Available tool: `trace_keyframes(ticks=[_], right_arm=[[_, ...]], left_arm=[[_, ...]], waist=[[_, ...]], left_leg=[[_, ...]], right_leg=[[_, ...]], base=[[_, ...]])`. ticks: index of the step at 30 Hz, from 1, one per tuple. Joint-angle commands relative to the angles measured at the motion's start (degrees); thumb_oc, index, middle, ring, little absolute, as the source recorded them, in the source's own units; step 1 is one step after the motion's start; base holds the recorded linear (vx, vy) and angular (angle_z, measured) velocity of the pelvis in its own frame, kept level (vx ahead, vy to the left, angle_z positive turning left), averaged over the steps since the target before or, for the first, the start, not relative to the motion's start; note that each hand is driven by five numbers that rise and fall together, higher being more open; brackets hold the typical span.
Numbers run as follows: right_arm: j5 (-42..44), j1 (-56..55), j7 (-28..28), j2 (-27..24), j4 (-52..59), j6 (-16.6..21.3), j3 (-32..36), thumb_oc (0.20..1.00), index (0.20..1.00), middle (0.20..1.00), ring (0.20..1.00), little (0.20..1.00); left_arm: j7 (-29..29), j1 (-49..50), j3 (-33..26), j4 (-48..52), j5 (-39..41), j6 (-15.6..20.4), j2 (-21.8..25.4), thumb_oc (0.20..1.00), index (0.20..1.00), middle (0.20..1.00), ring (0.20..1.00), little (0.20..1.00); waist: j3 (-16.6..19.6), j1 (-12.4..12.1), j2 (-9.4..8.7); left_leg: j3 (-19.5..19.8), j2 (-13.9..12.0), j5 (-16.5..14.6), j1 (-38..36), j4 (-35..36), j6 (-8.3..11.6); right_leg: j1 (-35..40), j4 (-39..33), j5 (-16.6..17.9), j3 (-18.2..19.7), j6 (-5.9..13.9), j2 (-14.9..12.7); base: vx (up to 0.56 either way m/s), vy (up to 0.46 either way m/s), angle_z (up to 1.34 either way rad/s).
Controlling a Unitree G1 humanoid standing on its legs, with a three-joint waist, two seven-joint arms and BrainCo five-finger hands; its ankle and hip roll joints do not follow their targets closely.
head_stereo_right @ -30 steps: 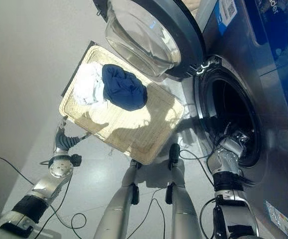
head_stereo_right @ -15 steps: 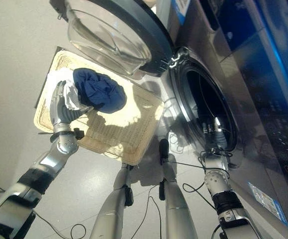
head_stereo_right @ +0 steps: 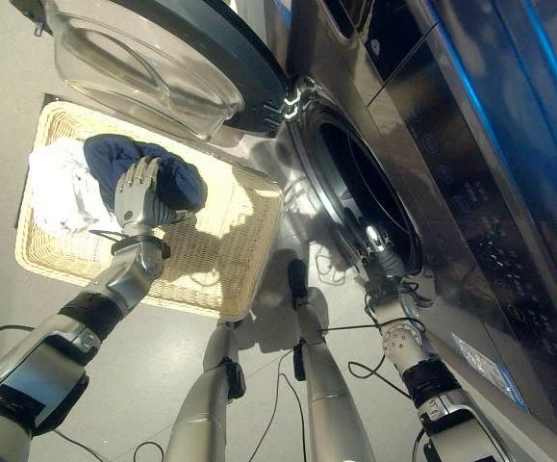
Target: Put the clothes into the washing machine.
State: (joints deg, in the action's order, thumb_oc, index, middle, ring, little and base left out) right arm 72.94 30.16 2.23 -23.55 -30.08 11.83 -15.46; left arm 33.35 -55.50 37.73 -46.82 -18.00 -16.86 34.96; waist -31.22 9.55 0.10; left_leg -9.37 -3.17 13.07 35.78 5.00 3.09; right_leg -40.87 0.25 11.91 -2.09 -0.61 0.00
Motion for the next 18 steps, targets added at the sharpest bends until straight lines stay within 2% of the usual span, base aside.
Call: trace_keyframes(ticks=[1,3,7,8,9,11,12,14,15,16,17,18], right_arm=[[2.0,-1.9,-2.8,-0.4,3.4,-0.7,0.7,1.0,1.0,1.0,1.0,1.0],[3.8,-2.6,-3.9,-0.4,4.7,-0.8,0.3,1.0,1.0,1.0,1.0,1.0],[3.8,-3.7,-4.4,-0.3,7.5,-1.7,-0.6,1.0,1.0,1.0,1.0,1.0],[3.7,-4.1,-4.5,-0.6,8.6,-1.7,-1.0,1.0,1.0,1.0,1.0,1.0],[3.7,-4.3,-4.7,-0.5,8.9,-1.9,-0.9,1.0,1.0,1.0,1.0,1.0],[3.6,-5.0,-6.0,-0.6,9.8,-2.9,-1.0,1.0,1.0,1.0,1.0,1.0],[3.2,-5.2,-6.2,-0.5,10.5,-3.2,-1.0,1.0,1.0,1.0,1.0,1.0],[3.3,-5.4,-7.1,-0.4,10.7,-3.1,-1.2,1.0,1.0,1.0,1.0,1.0],[3.2,-6.0,-7.5,-0.2,12.1,-3.4,-1.1,1.0,1.0,1.0,1.0,1.0],[3.2,-6.1,-7.5,-0.2,12.3,-3.4,-1.1,1.0,1.0,1.0,1.0,1.0],[3.0,-6.6,-8.1,0.0,12.8,-3.7,-0.9,1.0,1.0,1.0,1.0,1.0],[2.8,-7.0,-8.9,0.2,13.3,-3.4,-0.9,1.0,1.0,1.0,1.0,1.0]], left_arm=[[-5.8,-2.5,0.2,-3.0,-7.4,-8.5,3.9,1.0,1.0,1.0,1.0,1.0],[-10.6,-3.4,2.3,-4.7,-11.3,-13.3,4.6,1.0,1.0,1.0,1.0,1.0],[-18.6,-5.5,6.1,-5.9,-17.9,-18.1,4.9,1.0,1.0,1.0,1.0,1.0],[-22.2,-6.6,7.8,-6.3,-20.6,-20.4,5.1,1.0,1.0,1.0,1.0,1.0],[-23.0,-6.8,8.2,-6.5,-21.5,-20.7,5.2,1.0,1.0,1.0,1.0,1.0],[-29.7,-7.8,10.5,-7.4,-28.8,-22.5,5.3,1.0,1.0,1.0,1.0,1.0],[-32.5,-8.1,11.0,-7.7,-32.0,-22.2,5.4,1.0,1.0,1.0,1.0,1.0],[-34.7,-8.7,12.0,-8.1,-34.5,-21.5,5.5,1.0,1.0,1.0,1.0,1.0],[-37.2,-8.9,13.4,-8.3,-37.6,-19.8,5.6,0.539,0.539,0.539,0.539,0.539],[-38.1,-9.0,13.6,-8.3,-38.7,-19.6,5.6,0.457,0.457,0.457,0.457,0.457],[-39.9,-9.3,14.5,-8.6,-40.0,-18.6,5.7,0.2,0.2,0.2,0.2,0.2],[-40.9,-9.4,15.4,-8.8,-38.3,-18.5,6.1,0.2,0.2,0.2,0.2,0.2]], waist=[[1.4,-0.5,-3.39],[1.4,-0.1,-3.62],[1.4,0.7,-4.06],[1.4,1.1,-4.29],[1.4,1.1,-4.36],[1.4,1.6,-4.74],[1.4,1.7,-4.95],[1.4,1.9,-5.18],[1.4,2.1,-5.35],[1.4,2.2,-5.39],[1.4,2.3,-5.43],[1.4,2.4,-5.44]], left_leg=[[-0.9,2.6,-2.1,2.5,-3.4,2.03],[-1.0,2.5,-2.1,3.3,-3.5,2.06],[-1.2,2.2,-2.0,4.4,-3.5,2.14],[-1.3,2.2,-2.0,4.7,-3.4,2.16],[-1.2,2.2,-2.0,4.8,-3.4,2.15],[-1.1,2.1,-2.1,5.4,-3.5,2.12],[-1.1,2.1,-2.0,5.6,-3.4,2.1],[-1.1,2.0,-1.9,5.7,-3.3,2.15],[-1.2,1.9,-1.7,5.9,-3.0,2.24],[-1.1,1.9,-1.7,5.9,-2.9,2.24],[-1.0,1.9,-1.8,6.0,-2.8,2.24],[-0.9,1.8,-1.8,5.9,-2.7,2.29]], right_leg=[[-2.0,3.1,1.2,-0.3,5.89,0.6],[-2.8,3.4,1.2,-0.2,5.92,0.7],[-4.2,3.6,1.4,-0.1,5.96,0.9],[-4.5,3.5,1.4,0.0,6.02,1.0],[-4.6,3.5,1.5,0.1,6.04,1.0],[-5.2,3.7,1.6,0.1,6.05,1.1],[-5.4,3.6,1.8,0.2,6.11,1.1],[-5.4,3.4,1.8,0.2,6.18,1.1],[-5.6,3.2,2.0,0.3,6.17,1.2],[-5.6,3.2,2.0,0.3,6.18,1.3],[-5.7,3.0,2.1,0.4,6.25,1.2],[-5.6,2.7,2.2,0.4,6.28,1.1]], base=[[0.03,0.007,-0.01],[0.03,0.019,-0.03],[0.02,0.021,-0.05],[0.01,0.016,-0.06],[0.02,0.027,-0.06],[0.0,0.0,0.0],[0.0,0.0,0.0],[0.0,0.0,0.0],[0.0,0.015,-0.03],[0.0,0.0,0.0],[0.0,0.0,0.0],[0.0,0.0,0.0]])
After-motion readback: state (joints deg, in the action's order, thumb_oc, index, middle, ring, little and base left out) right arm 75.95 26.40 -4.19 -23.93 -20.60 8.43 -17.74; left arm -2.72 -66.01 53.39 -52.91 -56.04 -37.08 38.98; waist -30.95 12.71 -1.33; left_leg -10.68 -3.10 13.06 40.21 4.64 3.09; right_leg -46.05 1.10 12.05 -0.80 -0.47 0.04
